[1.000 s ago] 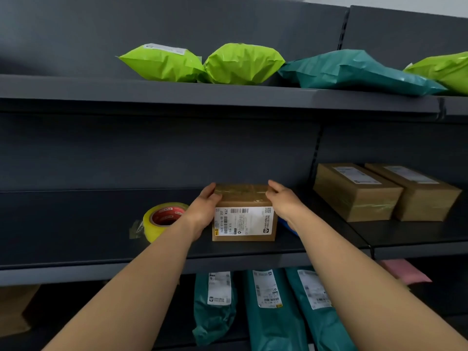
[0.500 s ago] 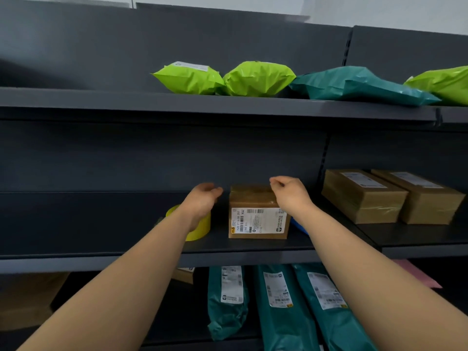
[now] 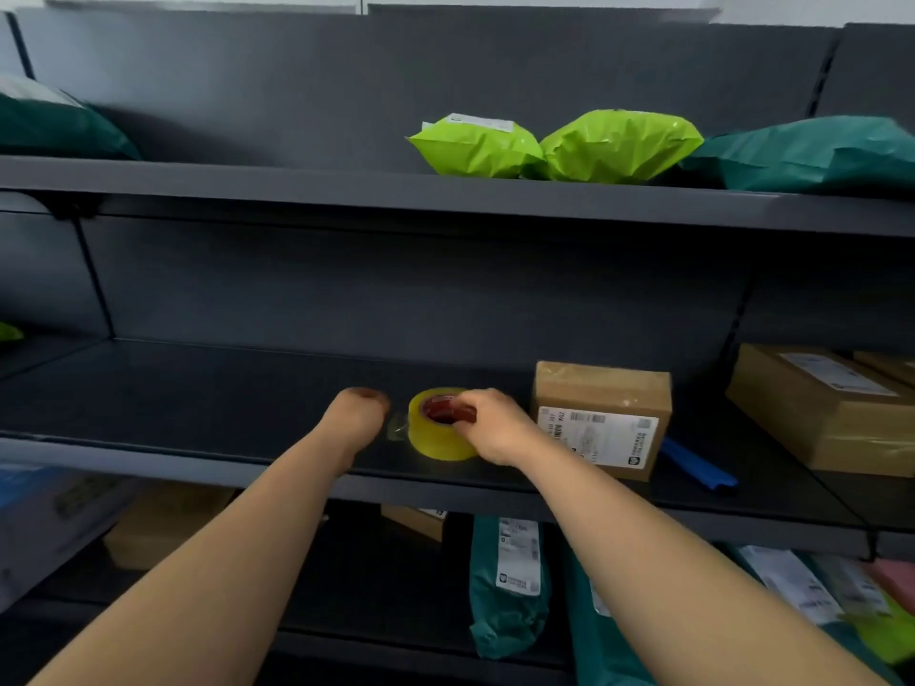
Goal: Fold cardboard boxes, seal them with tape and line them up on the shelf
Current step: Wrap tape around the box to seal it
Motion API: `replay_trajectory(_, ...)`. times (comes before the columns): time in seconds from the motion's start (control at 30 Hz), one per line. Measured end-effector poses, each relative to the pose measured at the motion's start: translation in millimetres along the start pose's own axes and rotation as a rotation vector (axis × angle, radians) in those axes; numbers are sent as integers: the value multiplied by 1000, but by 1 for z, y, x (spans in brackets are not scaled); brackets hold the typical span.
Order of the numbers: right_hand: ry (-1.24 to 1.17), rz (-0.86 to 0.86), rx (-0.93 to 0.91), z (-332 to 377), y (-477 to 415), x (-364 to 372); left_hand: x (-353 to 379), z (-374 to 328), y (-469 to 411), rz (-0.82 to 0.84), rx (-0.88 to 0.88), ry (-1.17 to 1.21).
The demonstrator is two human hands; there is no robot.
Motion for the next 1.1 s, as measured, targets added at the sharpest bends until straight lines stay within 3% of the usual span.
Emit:
replay_trajectory(0.13,121,131,22,-7,-11,25,-4,15,-4,-15,-38,2)
replay_trajectory(0.3,131,91,-5,-8,-13,31,-6,27,-5,7,-62,9)
replay_trajectory(0.63,-200,111,-61,-1,15,-16,-24,-11,21,70,-12,235)
replay_trajectory(0.97,-482,138,-12,-3,50,-94,-8,-65,71,277,46,525)
replay_trajectory(1.1,-603,120,21,-18,60,-119,9,-86,94,355,77,495)
Point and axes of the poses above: each hand's wrist, its own y-axis away from the middle knuckle, its own x-axis out of the palm, z = x × y, the point moved 7 cm from there along -y, towards the middle knuckle, and after that the axes turned 11 degrees about -z, right-handed, at the moved point
